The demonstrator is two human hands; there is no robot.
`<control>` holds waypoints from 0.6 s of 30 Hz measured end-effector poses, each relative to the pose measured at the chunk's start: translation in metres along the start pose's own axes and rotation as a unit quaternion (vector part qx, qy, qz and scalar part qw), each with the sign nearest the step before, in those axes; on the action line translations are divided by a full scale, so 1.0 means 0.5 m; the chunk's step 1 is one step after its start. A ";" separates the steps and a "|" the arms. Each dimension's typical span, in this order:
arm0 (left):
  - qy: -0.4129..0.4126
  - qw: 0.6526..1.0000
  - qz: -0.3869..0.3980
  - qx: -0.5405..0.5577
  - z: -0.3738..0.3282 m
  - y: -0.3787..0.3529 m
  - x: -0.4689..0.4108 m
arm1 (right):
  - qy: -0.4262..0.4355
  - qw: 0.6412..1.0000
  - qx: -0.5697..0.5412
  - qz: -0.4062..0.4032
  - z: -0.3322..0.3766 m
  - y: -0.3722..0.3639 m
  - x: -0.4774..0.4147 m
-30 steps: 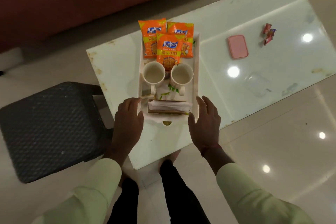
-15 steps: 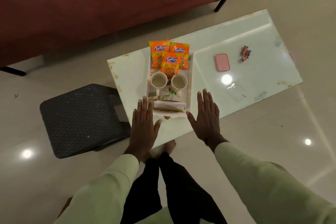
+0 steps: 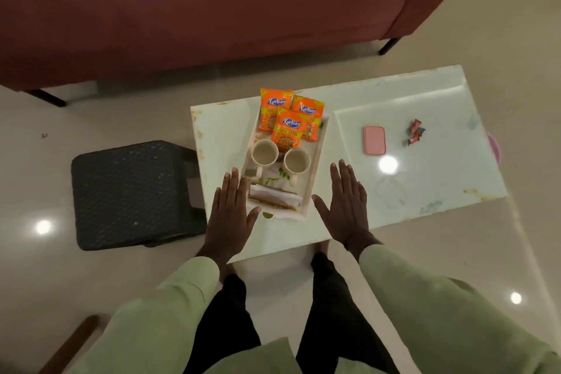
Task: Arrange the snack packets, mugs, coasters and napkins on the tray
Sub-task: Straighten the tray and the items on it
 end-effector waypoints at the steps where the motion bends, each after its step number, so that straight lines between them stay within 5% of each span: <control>1: 0.021 1.000 -0.006 0.011 -0.008 -0.012 -0.005 | 0.014 1.000 -0.004 0.004 -0.013 0.001 -0.017; 7: 0.178 0.972 -0.097 0.116 -0.086 -0.101 -0.042 | 0.095 0.995 -0.025 0.021 -0.103 0.019 -0.175; 11: 0.283 0.919 -0.177 0.211 -0.128 -0.161 -0.046 | 0.161 0.987 -0.013 0.021 -0.142 0.039 -0.290; 18: 0.412 0.810 -0.195 0.369 -0.175 -0.253 -0.036 | 0.210 0.977 -0.017 0.045 -0.161 0.057 -0.467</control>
Point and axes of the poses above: each hand's wrist, its own x-axis away from the middle knuckle, its own y-axis out of the back of the hand, z = x × y, the point moved 1 cm from there along -x, towards the middle knuckle, and after that the axes turned 10 degrees about x, right-handed, at the moved point
